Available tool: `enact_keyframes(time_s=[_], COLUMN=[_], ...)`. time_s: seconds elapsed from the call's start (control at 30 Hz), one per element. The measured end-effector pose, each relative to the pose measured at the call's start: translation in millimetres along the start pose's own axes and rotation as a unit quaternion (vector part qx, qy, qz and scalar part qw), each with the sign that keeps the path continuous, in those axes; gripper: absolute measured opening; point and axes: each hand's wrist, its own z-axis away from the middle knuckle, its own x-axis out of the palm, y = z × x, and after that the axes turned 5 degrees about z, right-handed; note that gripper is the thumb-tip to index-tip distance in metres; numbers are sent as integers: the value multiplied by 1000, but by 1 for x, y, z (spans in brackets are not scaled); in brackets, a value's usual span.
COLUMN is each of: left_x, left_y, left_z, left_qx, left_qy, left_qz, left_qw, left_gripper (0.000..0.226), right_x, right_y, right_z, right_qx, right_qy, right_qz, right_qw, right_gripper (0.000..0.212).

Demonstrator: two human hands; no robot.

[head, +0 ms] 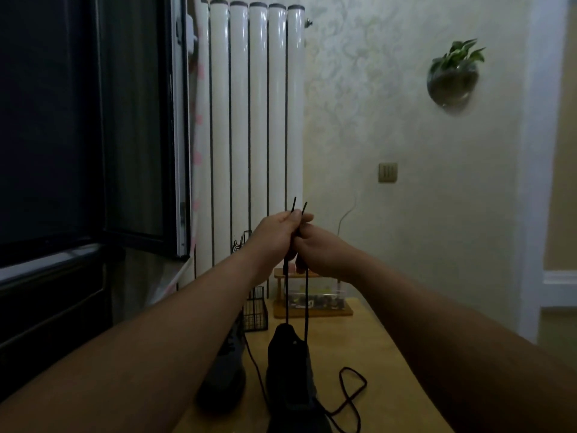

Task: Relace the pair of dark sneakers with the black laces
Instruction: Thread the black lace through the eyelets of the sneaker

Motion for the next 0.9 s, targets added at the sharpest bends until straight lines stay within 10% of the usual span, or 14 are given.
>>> enact_keyframes(time_s=[0.9], left_x=[-1], left_y=[-34], left_z=[-34], left_qx=[-110], left_qy=[144], left_qz=[281], left_qw=[942], left_gripper=[33], right_x=[120], right_y=[129], right_z=[86], right_qx=[143], right_qy=[-222], right_qz=[-18], right_qw=[964], right_gripper=[19])
